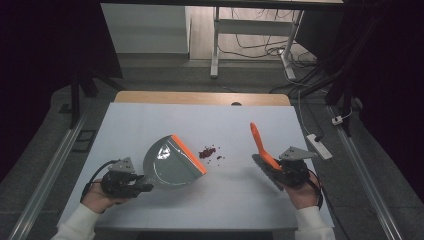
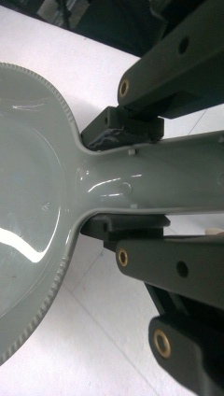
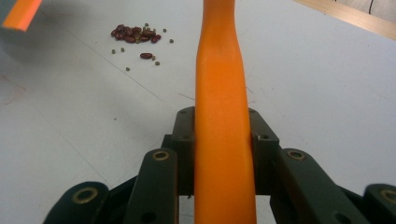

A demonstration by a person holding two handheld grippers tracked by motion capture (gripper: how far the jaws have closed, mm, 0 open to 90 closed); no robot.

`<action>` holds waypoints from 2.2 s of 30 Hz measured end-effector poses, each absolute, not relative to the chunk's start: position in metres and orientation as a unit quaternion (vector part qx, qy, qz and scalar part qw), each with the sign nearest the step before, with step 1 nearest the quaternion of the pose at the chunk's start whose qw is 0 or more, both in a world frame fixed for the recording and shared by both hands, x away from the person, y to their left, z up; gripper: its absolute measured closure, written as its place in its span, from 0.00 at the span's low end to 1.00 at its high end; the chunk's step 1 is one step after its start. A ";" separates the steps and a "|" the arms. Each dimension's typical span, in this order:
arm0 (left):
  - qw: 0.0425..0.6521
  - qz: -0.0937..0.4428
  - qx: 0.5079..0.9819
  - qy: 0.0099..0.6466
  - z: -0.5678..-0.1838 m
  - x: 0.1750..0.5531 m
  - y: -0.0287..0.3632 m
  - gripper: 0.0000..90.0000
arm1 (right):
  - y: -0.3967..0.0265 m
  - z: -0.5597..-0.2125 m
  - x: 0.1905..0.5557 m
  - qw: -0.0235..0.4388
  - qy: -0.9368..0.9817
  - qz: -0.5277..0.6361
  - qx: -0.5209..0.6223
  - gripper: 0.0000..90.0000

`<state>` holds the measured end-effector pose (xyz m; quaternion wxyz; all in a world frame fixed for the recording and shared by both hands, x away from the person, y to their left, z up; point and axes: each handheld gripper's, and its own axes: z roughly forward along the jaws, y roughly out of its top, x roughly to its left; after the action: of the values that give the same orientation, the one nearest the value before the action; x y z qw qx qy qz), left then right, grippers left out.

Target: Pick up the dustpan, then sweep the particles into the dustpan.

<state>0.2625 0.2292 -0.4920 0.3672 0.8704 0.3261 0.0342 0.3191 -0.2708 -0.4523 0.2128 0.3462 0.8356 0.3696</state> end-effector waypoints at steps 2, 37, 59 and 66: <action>0.366 0.033 0.871 0.327 -0.493 0.262 0.228 0.68 | -0.270 -0.452 0.320 0.213 0.835 0.371 0.346 0.78; 0.311 -0.006 0.882 0.353 -0.499 0.272 0.222 0.68 | -0.187 -0.449 0.394 0.201 0.845 0.383 0.314 0.78; 0.313 -0.017 0.884 0.348 -0.502 0.276 0.217 0.68 | -0.166 -0.461 0.416 0.200 0.855 0.365 0.311 0.78; 0.317 -0.021 0.881 0.351 -0.502 0.279 0.218 0.68 | -0.158 -0.464 0.421 0.195 0.859 0.360 0.308 0.78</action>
<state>0.2790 0.2182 -0.5020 0.3171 0.8810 0.3506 -0.0206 0.4208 -0.1578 -0.4643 0.1946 0.3083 0.8587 0.3603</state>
